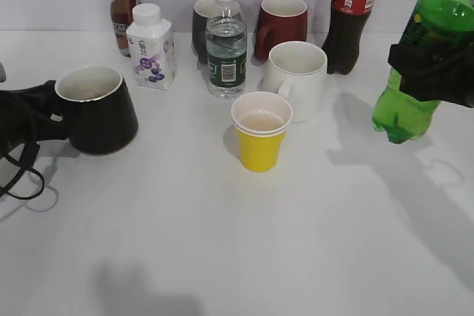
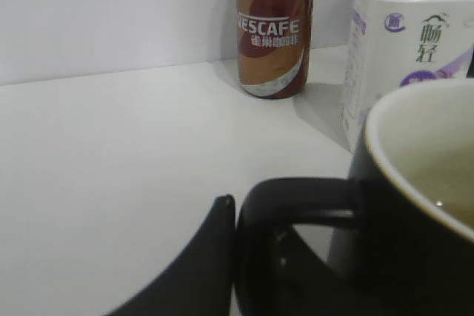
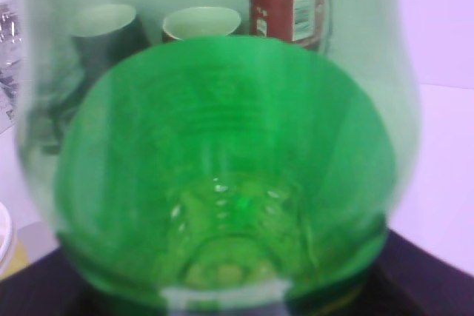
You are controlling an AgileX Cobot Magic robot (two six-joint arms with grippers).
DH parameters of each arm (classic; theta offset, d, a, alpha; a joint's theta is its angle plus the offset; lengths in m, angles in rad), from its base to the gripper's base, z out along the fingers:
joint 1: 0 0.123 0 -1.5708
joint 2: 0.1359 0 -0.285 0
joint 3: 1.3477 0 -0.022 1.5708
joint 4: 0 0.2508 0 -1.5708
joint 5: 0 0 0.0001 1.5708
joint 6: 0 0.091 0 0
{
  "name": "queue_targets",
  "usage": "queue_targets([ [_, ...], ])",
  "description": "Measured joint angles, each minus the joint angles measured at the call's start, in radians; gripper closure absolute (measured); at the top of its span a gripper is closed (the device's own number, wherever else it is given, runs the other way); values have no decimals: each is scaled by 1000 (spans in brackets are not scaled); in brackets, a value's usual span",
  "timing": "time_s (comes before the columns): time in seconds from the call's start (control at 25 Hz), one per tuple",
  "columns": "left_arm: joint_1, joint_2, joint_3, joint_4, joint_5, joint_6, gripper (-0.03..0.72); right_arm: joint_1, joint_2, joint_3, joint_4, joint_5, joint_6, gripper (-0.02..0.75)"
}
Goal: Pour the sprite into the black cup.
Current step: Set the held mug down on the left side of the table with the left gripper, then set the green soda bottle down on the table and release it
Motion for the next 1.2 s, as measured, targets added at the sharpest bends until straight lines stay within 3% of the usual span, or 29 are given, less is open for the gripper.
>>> queue_targets([
  [0.12,0,0,1,1,-2,-1,620,0,0,0,0,0,2,307],
  [0.44,0,0,1,1,-33,-12,457,0,0,0,0,0,4,307],
  [0.88,0,-8,115,-1,-67,-12,438,0,0,0,0,-13,4,308],
  [1.2,0,-85,236,-1,-68,-13,438,0,97,0,37,-185,-26,308],
])
